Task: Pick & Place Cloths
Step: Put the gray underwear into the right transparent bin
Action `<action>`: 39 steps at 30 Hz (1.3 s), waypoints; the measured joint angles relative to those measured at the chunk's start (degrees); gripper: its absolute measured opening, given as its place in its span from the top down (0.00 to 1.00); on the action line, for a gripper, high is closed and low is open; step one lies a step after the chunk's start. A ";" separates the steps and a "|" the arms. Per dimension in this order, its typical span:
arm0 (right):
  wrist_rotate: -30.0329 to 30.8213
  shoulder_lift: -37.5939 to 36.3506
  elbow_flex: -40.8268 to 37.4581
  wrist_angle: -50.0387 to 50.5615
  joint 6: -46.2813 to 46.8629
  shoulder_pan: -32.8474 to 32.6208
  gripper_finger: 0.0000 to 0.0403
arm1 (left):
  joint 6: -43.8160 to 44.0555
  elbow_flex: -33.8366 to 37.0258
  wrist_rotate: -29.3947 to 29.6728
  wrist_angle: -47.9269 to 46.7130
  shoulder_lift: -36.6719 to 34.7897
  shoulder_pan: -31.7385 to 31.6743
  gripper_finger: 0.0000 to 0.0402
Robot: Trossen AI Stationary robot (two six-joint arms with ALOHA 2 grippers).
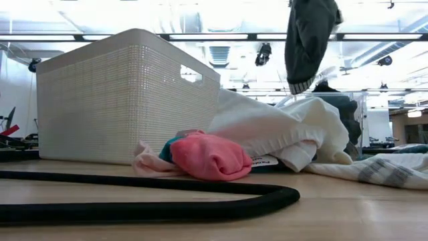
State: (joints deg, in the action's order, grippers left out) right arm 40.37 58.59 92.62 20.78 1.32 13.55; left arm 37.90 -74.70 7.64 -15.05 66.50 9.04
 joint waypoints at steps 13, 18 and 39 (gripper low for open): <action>-2.06 2.62 0.00 0.34 -0.69 5.12 0.98 | 0.03 0.33 0.50 -1.11 0.02 0.02 0.38; -1.35 4.26 0.02 7.64 1.75 6.74 0.98 | 1.62 1.48 0.57 -1.41 0.07 0.02 0.38; -12.27 23.13 -1.96 68.57 27.98 14.95 0.98 | 3.97 3.80 0.49 4.55 0.04 0.48 0.38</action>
State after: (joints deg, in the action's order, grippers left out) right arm 28.09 81.72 90.66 89.34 29.30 28.50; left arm 41.87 -70.89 8.13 -10.50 66.54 9.52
